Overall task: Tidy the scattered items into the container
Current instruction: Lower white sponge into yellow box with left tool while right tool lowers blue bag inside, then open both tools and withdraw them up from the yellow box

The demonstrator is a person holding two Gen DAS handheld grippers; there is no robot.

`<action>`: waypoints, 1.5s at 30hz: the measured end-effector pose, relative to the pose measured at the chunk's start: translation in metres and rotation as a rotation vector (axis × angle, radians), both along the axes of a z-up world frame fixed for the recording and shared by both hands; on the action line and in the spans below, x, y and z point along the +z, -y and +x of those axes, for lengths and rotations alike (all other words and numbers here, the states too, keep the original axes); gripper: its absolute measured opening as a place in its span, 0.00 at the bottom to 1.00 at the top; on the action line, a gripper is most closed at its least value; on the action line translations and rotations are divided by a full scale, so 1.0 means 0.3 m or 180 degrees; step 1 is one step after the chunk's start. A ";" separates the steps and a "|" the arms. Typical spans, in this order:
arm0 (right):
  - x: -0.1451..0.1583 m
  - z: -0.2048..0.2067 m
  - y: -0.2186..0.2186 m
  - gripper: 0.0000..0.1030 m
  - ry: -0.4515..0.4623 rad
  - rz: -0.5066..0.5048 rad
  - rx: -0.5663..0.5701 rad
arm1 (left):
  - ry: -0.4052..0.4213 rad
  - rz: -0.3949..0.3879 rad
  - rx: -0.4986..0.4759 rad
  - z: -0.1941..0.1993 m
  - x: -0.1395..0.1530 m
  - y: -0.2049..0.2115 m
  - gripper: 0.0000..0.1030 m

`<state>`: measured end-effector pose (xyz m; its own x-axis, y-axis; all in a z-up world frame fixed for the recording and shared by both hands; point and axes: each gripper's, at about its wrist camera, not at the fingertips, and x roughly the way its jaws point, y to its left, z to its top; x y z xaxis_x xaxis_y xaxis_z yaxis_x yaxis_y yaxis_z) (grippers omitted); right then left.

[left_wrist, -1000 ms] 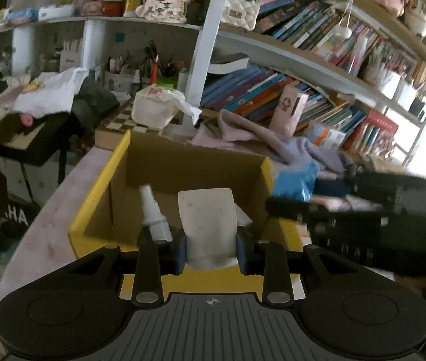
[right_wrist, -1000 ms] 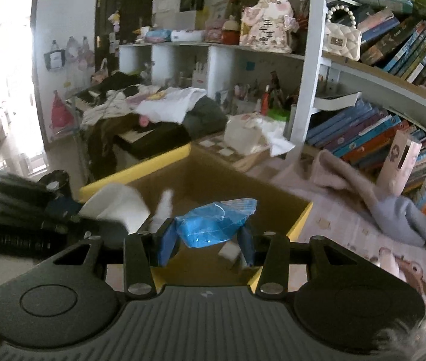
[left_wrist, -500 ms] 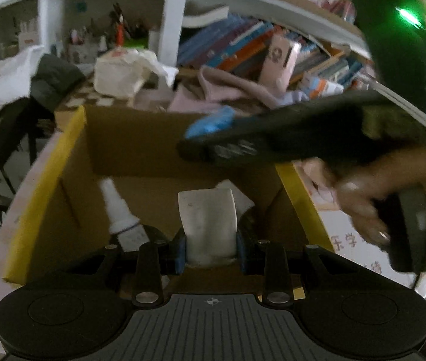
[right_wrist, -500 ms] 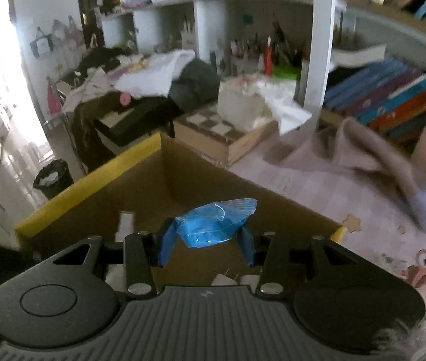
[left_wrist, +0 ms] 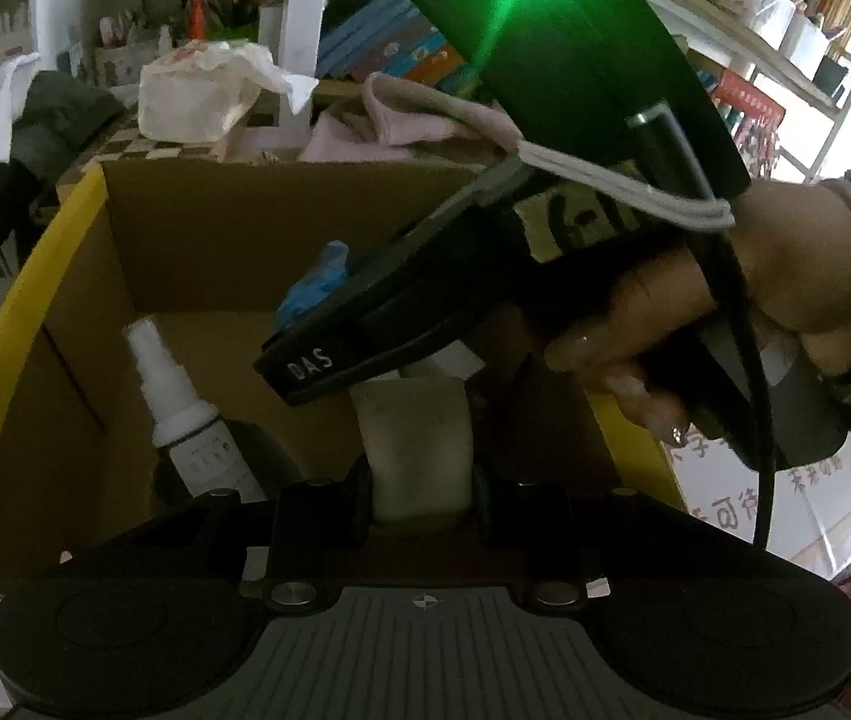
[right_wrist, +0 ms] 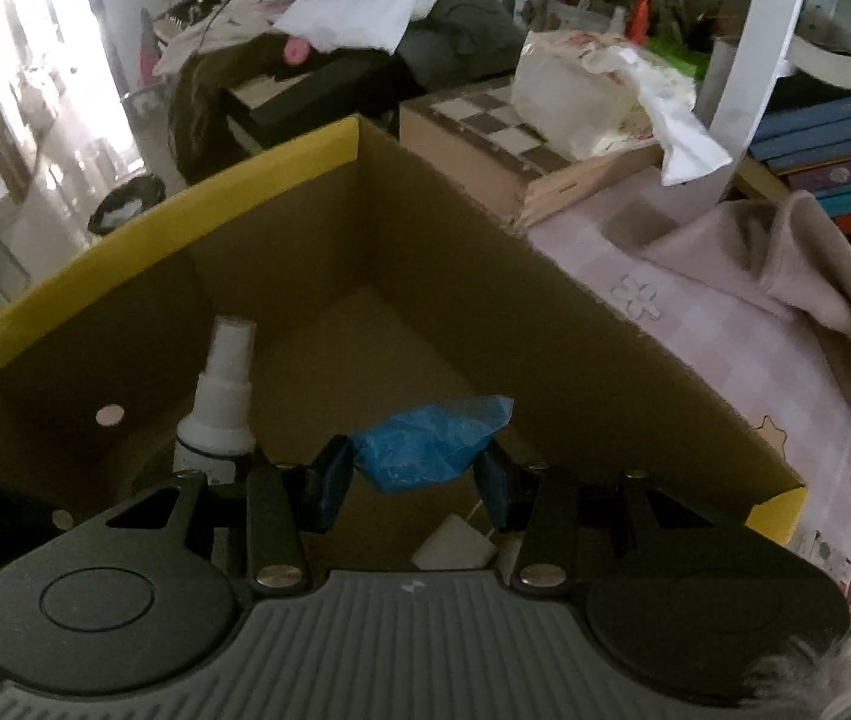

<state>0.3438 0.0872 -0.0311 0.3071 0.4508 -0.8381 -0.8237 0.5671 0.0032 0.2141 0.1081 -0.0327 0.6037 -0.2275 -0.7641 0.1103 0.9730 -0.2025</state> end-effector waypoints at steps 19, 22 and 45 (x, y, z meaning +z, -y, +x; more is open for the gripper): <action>0.005 -0.015 -0.005 0.55 0.0059 -0.0053 0.0053 | -0.0008 -0.0028 0.0183 -0.015 0.022 -0.003 0.36; 0.013 -0.023 0.007 0.59 0.0080 -0.0002 0.0023 | 0.0166 -0.0044 0.0201 -0.041 0.056 -0.006 0.49; 0.239 -0.279 0.172 0.62 0.0666 0.0641 -0.0402 | 0.0687 0.0158 0.0278 -0.285 0.184 -0.001 0.78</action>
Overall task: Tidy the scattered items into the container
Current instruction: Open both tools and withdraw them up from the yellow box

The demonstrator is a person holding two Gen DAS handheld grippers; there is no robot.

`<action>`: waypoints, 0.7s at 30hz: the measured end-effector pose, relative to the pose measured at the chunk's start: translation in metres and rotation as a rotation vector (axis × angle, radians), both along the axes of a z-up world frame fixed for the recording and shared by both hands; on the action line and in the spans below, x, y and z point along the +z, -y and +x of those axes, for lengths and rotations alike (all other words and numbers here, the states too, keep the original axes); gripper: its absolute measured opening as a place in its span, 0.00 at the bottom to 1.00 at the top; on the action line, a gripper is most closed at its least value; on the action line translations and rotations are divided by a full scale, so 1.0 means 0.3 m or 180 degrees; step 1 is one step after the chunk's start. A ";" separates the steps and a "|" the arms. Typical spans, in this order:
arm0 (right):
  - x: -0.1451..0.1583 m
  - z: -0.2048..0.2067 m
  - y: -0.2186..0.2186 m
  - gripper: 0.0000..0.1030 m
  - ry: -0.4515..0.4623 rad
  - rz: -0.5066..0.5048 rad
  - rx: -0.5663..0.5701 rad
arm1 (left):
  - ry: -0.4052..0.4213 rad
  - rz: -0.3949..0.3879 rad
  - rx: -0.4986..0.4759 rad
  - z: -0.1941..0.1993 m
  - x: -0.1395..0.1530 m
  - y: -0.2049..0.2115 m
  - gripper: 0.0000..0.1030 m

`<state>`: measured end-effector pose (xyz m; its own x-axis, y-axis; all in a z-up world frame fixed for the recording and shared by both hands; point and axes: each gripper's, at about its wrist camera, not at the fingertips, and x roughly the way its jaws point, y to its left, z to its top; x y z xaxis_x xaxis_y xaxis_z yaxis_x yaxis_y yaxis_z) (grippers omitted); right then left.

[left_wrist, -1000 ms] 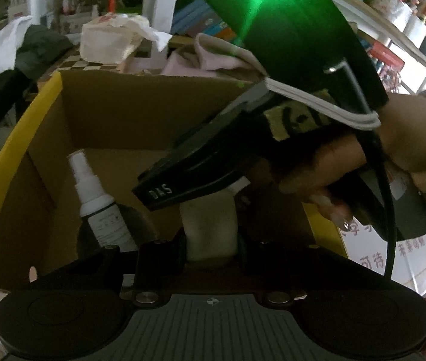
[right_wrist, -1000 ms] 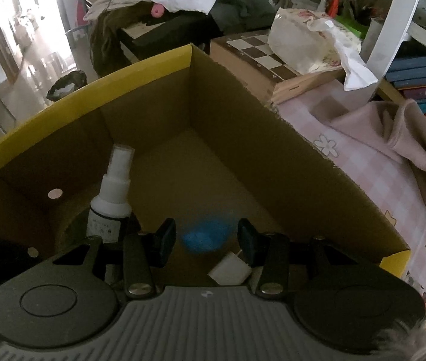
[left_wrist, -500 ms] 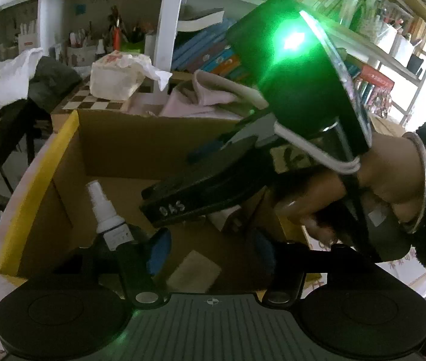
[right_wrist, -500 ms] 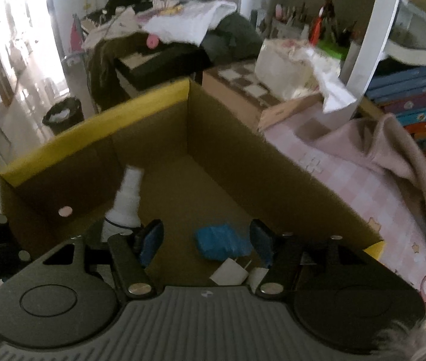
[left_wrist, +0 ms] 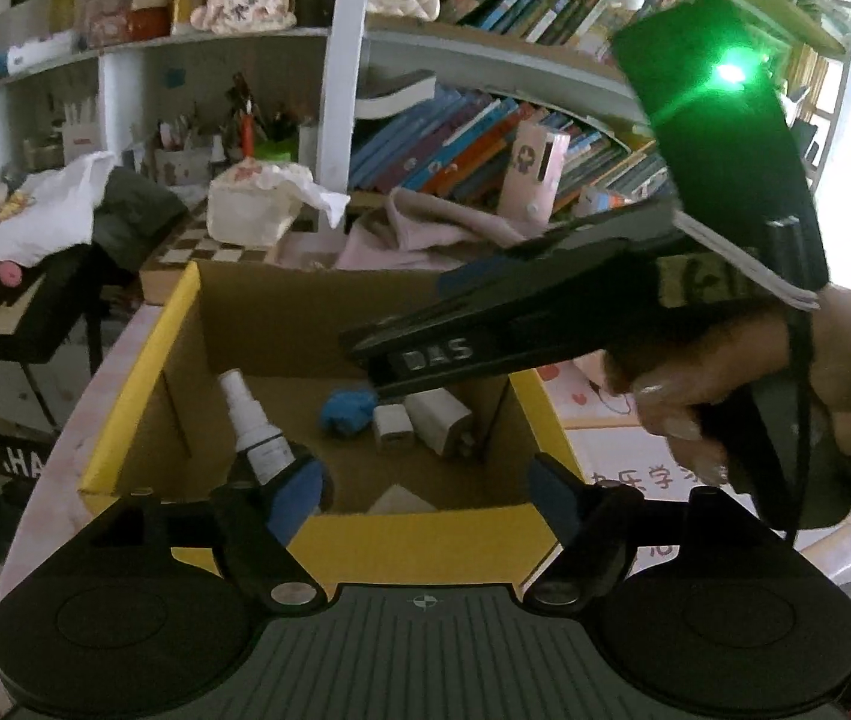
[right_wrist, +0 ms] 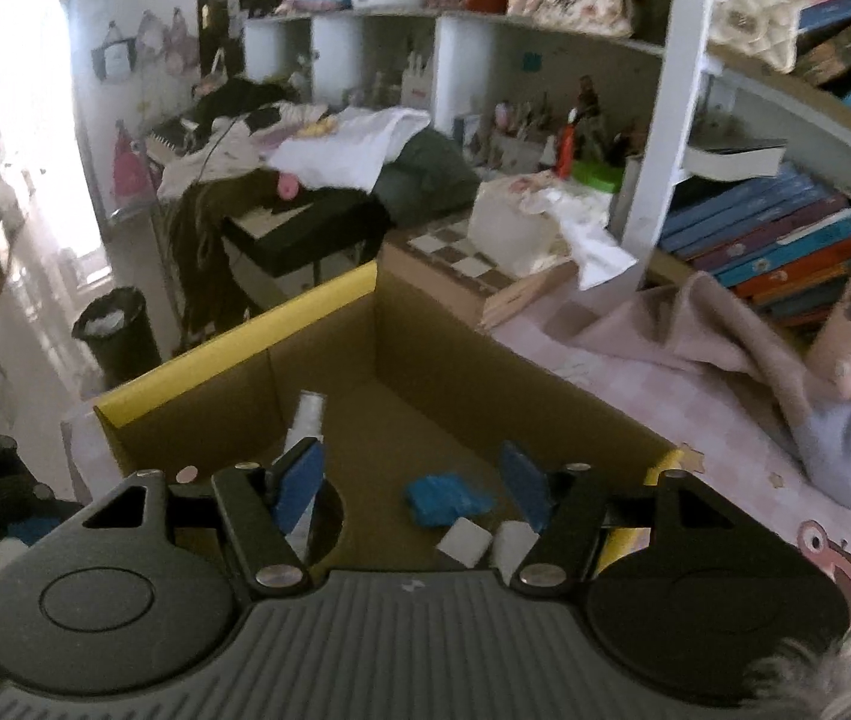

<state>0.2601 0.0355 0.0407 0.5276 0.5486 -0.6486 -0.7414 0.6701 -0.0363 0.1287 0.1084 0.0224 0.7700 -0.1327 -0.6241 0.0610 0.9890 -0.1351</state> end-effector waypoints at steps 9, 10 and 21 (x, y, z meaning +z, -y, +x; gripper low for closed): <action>0.047 -0.140 0.109 0.67 0.0196 0.0252 -0.0277 | 0.0142 0.0024 0.0117 -0.136 0.028 -0.004 0.82; 0.050 -0.155 0.120 0.67 0.0208 0.0261 -0.0298 | 0.0152 0.0020 0.0128 -0.152 0.030 -0.004 0.82; 0.069 -0.323 0.227 0.67 0.0306 0.0330 -0.0478 | 0.0274 -0.0030 0.0265 -0.286 0.050 -0.015 0.82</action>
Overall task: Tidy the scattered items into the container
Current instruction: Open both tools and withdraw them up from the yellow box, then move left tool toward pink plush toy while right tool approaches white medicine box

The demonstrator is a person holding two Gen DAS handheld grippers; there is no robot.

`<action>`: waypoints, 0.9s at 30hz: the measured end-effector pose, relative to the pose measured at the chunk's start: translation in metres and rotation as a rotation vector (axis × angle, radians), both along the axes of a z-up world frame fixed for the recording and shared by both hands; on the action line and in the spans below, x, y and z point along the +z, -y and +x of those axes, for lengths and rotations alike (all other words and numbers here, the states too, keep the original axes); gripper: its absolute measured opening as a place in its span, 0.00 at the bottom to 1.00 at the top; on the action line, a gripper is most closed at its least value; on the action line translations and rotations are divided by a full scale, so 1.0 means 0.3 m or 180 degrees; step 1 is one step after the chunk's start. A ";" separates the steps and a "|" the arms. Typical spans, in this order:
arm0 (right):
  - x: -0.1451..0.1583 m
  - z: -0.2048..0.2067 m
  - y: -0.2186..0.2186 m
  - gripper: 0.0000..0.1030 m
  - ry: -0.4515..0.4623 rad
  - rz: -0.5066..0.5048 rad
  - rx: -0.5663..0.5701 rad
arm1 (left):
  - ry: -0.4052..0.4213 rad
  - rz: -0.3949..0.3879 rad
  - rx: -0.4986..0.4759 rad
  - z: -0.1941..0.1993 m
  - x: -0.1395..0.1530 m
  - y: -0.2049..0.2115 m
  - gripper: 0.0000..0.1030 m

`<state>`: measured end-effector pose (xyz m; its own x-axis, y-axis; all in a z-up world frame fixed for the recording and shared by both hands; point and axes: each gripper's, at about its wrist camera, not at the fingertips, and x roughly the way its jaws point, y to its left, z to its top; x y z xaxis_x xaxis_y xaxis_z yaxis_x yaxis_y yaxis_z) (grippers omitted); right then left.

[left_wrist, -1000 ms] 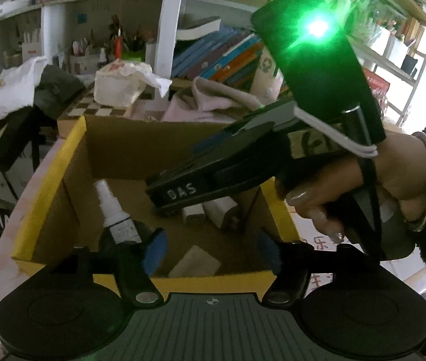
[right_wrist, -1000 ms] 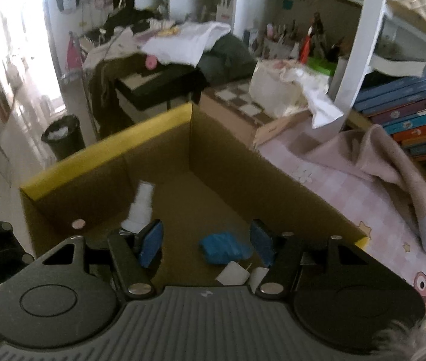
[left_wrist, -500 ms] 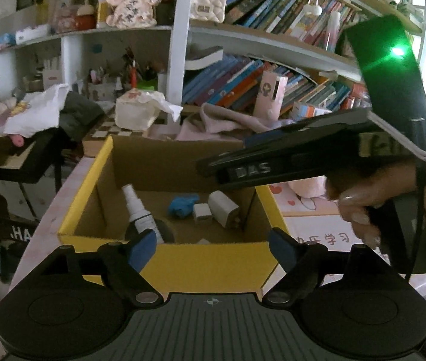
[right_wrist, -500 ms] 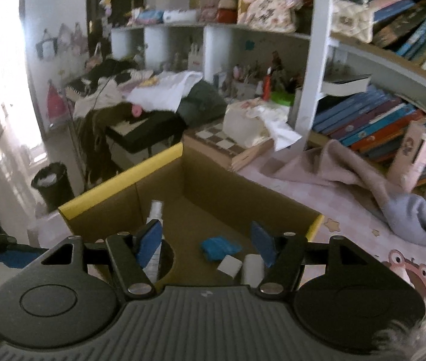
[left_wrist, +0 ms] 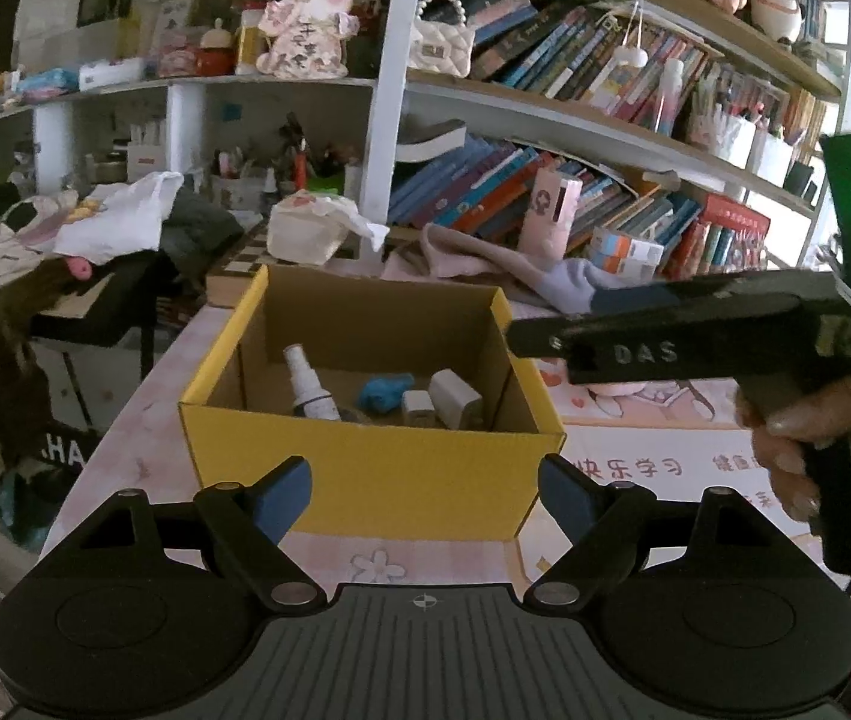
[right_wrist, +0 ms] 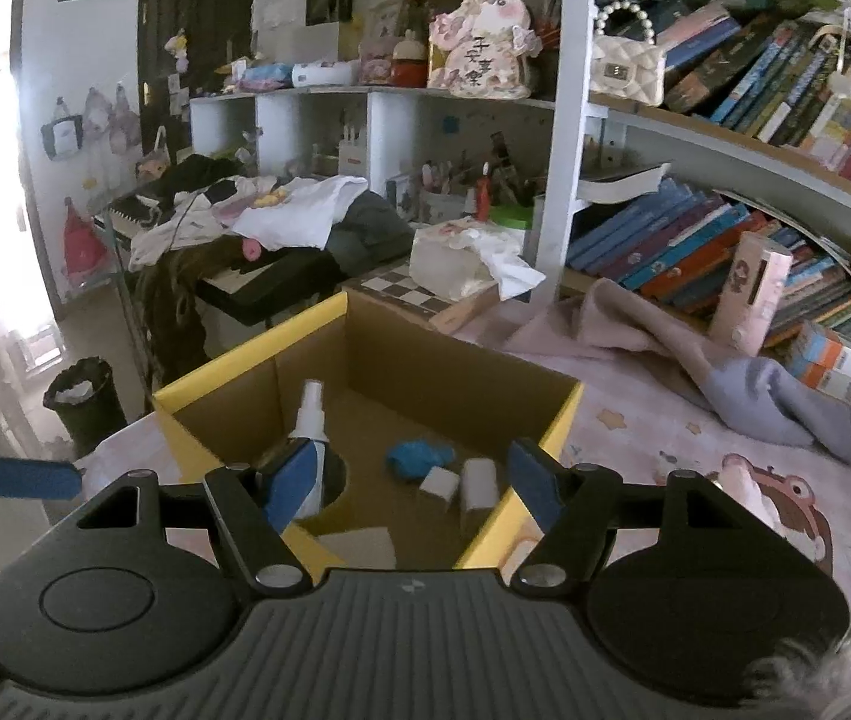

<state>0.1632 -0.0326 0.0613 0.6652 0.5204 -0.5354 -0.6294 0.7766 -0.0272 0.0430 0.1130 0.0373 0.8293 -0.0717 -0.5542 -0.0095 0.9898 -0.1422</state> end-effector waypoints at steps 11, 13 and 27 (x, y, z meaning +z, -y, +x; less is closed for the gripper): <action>-0.020 -0.165 0.079 0.67 0.0087 -0.0017 -0.0117 | 0.0101 0.0010 0.0013 -0.075 0.008 0.012 0.83; -0.027 -0.198 0.092 0.68 0.0138 -0.0016 -0.0138 | 0.0113 0.0009 -0.0002 -0.088 0.005 0.020 0.83; -0.101 -0.398 0.137 0.72 0.0432 -0.0140 -0.0073 | 0.0137 0.0121 -0.0017 -0.162 -0.036 0.066 0.88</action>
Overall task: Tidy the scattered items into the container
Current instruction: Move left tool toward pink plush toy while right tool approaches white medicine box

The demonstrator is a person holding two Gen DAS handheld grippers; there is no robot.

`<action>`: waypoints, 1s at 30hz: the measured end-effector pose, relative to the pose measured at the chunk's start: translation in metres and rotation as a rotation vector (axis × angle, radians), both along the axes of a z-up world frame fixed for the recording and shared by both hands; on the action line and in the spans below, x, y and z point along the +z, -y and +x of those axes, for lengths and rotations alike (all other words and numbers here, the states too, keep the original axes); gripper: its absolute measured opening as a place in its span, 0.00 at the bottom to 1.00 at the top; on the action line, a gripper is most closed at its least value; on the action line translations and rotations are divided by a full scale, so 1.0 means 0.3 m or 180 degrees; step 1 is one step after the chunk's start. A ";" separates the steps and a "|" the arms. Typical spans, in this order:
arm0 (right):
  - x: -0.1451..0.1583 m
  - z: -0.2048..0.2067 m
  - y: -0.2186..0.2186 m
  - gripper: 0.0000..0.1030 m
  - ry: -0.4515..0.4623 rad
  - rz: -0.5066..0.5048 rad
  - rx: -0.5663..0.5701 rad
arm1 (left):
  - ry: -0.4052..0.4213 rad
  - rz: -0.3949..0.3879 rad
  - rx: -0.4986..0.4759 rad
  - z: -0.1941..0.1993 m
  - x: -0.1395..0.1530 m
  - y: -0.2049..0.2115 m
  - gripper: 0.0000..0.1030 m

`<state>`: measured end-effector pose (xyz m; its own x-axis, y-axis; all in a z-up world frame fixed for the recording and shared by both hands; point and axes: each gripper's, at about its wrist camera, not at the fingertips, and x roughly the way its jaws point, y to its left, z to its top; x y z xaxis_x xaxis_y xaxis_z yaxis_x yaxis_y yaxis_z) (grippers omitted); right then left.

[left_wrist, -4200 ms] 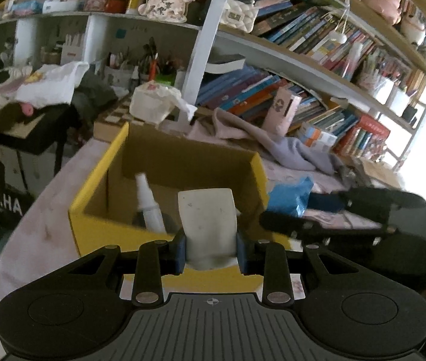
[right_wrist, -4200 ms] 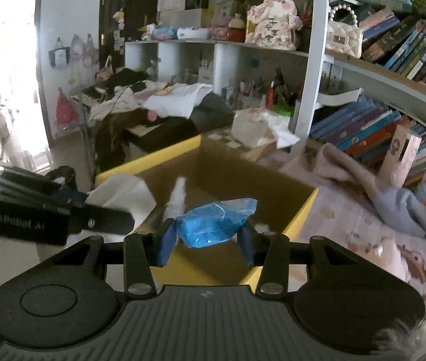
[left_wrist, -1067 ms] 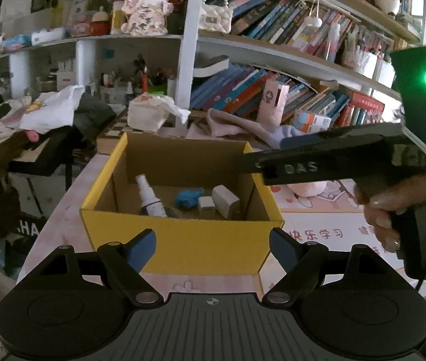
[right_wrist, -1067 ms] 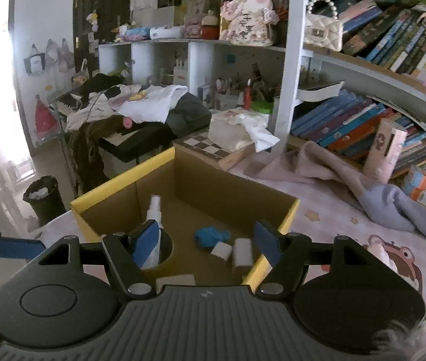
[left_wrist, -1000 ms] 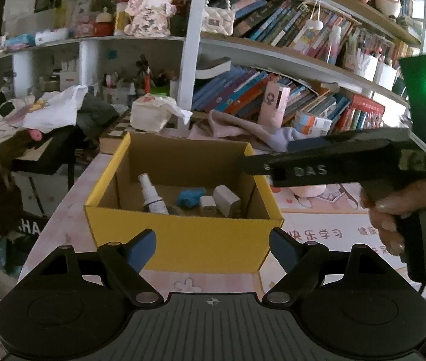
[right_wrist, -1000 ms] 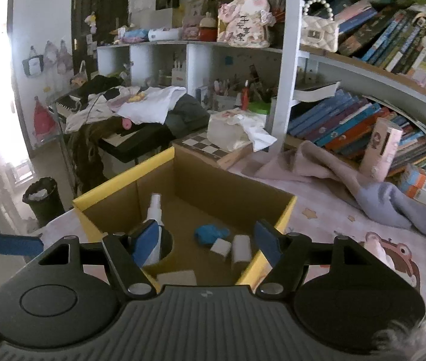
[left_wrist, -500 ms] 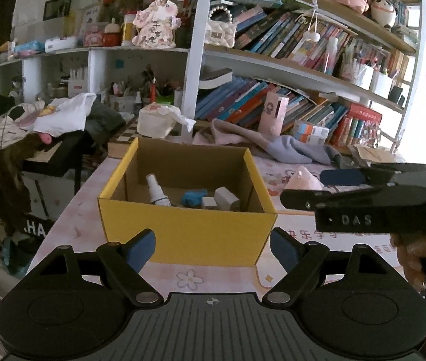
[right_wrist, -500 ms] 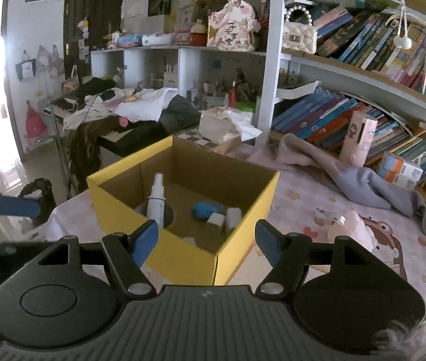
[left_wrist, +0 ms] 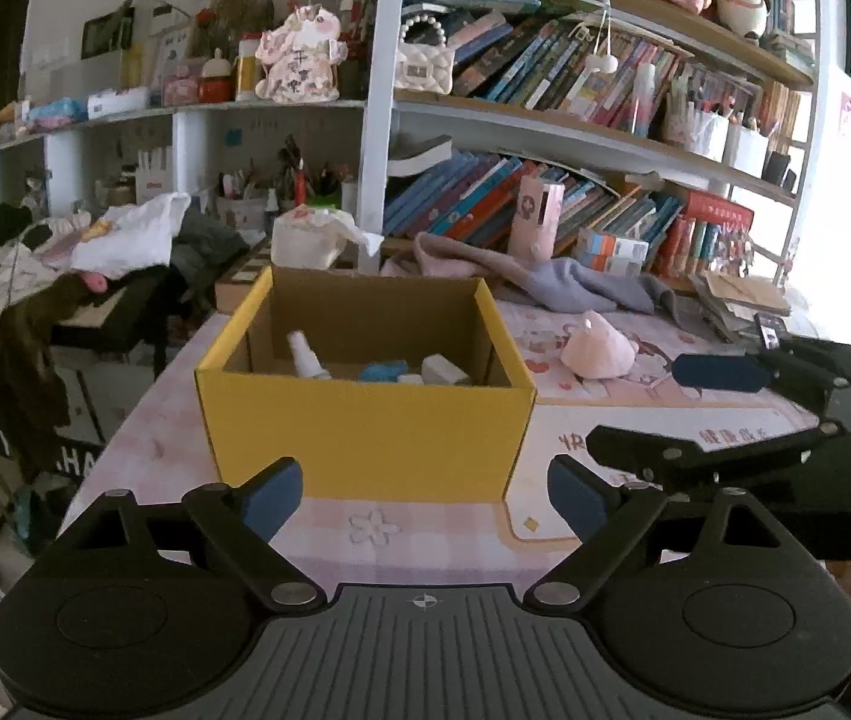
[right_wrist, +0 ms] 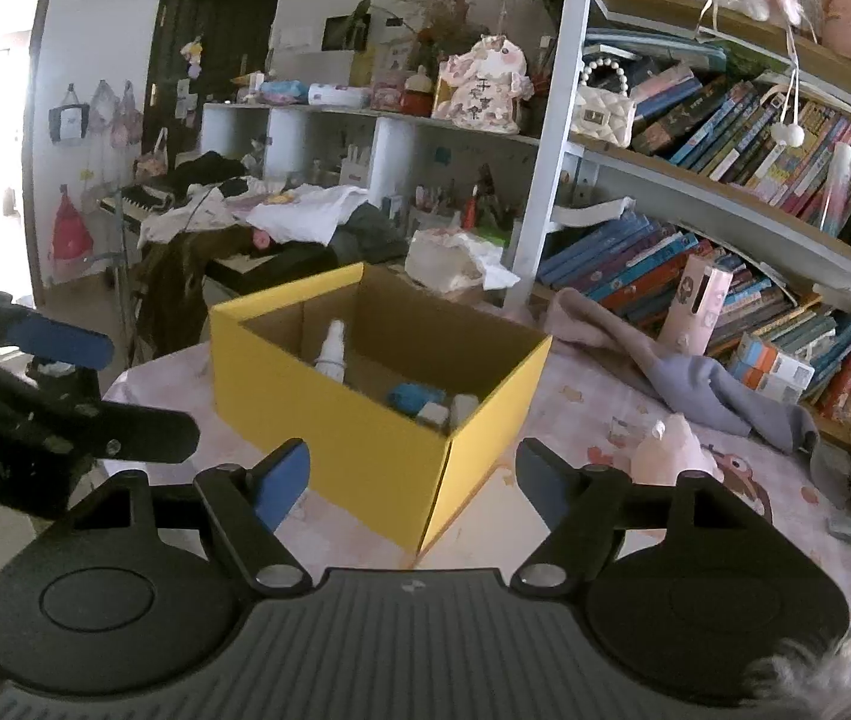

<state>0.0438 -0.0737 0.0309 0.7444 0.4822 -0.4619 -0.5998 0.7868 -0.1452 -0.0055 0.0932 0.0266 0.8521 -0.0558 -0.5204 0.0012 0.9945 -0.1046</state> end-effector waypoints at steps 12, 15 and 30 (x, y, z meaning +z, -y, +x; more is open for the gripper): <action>-0.034 -0.072 0.075 0.74 -0.0028 -0.0093 -0.0242 | -0.0129 -0.0051 -0.0148 -0.027 -0.043 0.053 0.88; -0.046 -0.081 0.090 0.74 -0.0066 -0.0109 -0.0295 | -0.0156 -0.0031 -0.0225 -0.022 -0.051 0.073 0.88; -0.077 -0.048 0.200 0.76 -0.0179 -0.0226 -0.0624 | -0.0225 0.0009 -0.0666 0.079 -0.069 0.203 0.89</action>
